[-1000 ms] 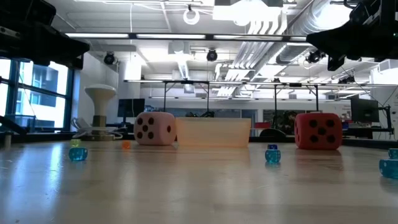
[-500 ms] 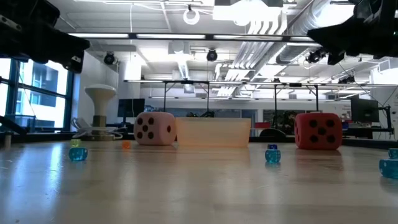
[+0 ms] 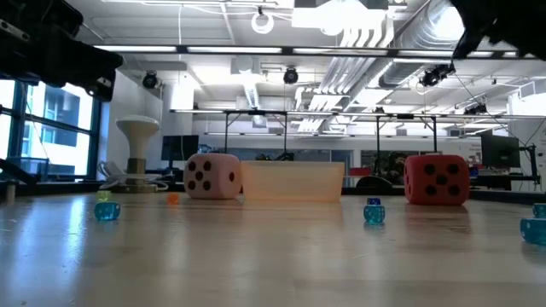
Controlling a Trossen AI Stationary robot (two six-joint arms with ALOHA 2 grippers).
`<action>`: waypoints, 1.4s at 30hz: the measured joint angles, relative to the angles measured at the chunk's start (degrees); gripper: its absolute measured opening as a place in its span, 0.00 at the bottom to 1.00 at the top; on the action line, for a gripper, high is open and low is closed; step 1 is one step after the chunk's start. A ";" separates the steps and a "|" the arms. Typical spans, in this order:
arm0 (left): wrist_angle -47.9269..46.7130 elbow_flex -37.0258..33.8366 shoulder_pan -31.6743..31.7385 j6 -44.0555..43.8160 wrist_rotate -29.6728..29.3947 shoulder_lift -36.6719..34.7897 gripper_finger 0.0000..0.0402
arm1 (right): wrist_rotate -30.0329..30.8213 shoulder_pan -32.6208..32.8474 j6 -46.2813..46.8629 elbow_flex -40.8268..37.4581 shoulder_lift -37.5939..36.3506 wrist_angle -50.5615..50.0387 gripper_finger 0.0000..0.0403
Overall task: Pick & Place Dice
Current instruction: Put the dark blue die into the orange bin
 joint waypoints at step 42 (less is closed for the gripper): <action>0.62 0.00 0.00 1.03 -1.74 0.02 0.00 | 24.81 13.89 34.09 17.06 70.44 -16.19 0.41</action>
